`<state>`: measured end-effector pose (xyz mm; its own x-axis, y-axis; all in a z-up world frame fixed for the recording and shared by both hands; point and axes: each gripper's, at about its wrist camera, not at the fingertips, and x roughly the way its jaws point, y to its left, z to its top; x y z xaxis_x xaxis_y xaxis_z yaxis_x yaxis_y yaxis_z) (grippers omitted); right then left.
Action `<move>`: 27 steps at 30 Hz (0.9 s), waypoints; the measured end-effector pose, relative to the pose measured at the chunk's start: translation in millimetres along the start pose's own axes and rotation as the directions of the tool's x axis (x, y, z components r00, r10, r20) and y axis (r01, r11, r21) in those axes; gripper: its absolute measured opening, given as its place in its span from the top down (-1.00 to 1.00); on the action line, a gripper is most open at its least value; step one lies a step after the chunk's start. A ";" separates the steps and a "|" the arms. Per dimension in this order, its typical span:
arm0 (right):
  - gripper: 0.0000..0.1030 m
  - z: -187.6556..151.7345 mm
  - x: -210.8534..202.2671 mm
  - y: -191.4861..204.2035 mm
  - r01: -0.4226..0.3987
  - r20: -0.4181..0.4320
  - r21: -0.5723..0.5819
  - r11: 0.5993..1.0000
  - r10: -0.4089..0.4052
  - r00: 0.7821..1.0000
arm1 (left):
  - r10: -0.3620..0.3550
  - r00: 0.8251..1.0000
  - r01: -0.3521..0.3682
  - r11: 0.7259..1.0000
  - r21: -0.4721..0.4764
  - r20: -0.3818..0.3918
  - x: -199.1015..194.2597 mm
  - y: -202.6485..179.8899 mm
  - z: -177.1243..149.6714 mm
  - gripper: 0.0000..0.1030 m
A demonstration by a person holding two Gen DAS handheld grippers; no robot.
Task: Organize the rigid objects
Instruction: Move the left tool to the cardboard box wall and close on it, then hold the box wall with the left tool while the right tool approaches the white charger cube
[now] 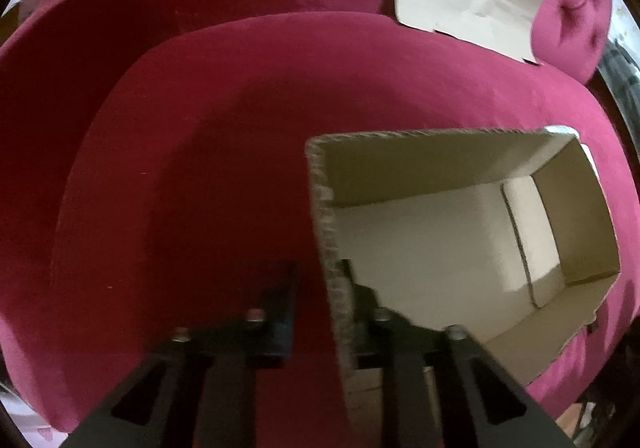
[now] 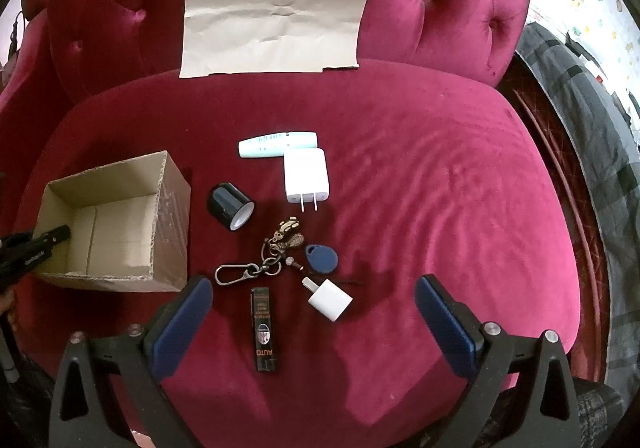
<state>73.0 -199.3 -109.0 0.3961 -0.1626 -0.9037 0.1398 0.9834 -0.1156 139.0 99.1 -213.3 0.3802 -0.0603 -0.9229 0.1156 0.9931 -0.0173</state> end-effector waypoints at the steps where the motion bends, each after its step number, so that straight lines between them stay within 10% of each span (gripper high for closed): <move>1: -0.99 0.0 0.3 0.2 0.003 0.002 -0.001 1.000 -0.003 1.000 | 0.000 1.000 0.000 1.000 0.004 -0.002 0.7 -1.9 -0.2 0.85; 27: -0.99 6.0 7.5 -7.9 0.010 -0.008 0.040 0.999 -0.009 1.000 | 0.042 0.999 -0.042 0.999 -0.017 0.023 -0.7 -4.4 -8.1 0.92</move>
<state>80.3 -208.8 -112.4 0.3876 -0.1711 -0.9058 0.1795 0.9778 -0.1079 130.8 95.7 -215.7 0.4061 -0.0210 -0.9136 0.0840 0.9964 0.0145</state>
